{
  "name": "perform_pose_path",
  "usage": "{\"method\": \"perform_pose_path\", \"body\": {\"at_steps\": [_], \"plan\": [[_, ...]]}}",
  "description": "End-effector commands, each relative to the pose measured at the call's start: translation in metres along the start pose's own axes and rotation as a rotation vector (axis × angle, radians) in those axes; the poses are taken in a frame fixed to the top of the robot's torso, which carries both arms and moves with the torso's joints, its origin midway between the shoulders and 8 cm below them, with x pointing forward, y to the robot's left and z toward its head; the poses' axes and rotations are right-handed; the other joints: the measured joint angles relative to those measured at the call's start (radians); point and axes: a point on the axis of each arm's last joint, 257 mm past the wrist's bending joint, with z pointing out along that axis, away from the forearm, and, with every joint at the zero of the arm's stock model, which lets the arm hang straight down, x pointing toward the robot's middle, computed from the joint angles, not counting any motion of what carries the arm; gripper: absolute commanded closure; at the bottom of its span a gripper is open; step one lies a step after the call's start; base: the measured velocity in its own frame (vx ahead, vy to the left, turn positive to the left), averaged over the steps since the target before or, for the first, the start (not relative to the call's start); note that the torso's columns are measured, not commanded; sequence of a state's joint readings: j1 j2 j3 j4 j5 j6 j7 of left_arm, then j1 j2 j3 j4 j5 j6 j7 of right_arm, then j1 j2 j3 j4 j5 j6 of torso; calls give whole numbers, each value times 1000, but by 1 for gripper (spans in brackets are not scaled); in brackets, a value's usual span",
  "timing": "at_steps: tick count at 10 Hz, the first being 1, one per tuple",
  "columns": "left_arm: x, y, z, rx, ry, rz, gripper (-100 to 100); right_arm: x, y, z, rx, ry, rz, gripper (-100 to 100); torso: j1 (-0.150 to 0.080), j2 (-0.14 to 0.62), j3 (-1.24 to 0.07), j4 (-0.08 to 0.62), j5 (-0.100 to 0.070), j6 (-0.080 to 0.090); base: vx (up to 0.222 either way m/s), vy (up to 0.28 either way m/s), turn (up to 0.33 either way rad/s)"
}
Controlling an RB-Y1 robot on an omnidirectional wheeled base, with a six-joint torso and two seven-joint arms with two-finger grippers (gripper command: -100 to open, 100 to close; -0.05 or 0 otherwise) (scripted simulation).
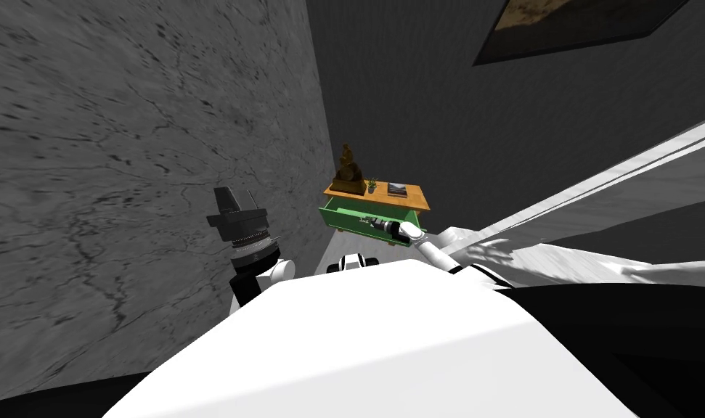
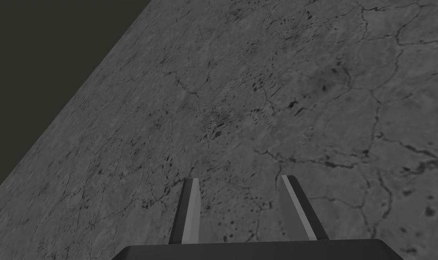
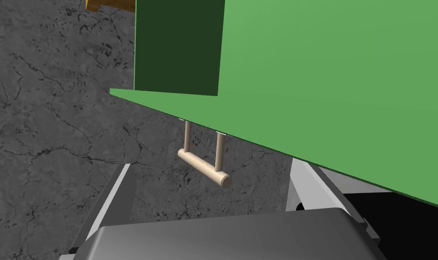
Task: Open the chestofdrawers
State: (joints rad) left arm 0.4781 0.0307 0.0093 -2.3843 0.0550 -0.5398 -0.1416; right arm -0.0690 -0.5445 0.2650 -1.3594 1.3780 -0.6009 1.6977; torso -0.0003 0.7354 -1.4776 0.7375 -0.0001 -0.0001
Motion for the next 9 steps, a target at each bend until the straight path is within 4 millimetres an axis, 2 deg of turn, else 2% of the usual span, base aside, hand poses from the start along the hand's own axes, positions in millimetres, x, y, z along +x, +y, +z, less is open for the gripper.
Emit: {"method": "perform_pose_path", "body": {"at_steps": [1,2,4,5,6,9], "plan": [[0,0,0,0,0,0,0,26,-11,-8,0,0,2,-100,2,2,1,1,1,0,-55,71,4],[0,0,0,0,0,0,0,39,-18,-13,-1,1,2,-100,2,3,2,2,1,0,-35,72,6],[0,0,0,0,0,0,0,53,-25,-19,-2,3,2,-100,0,3,2,1,0,0,-52,56,4],[0,0,0,0,0,0,0,46,-22,-18,-2,2,-1,-100,-1,3,2,1,0,0,-20,16,-1],[0,0,0,0,0,0,0,47,-23,-18,-2,1,2,0,-2,1,1,0,-1,0,-5,4,0],[0,0,0,0,0,0,0,46,-23,-18,-2,1,2,0,0,2,1,0,0,0,0,0,0]]}}
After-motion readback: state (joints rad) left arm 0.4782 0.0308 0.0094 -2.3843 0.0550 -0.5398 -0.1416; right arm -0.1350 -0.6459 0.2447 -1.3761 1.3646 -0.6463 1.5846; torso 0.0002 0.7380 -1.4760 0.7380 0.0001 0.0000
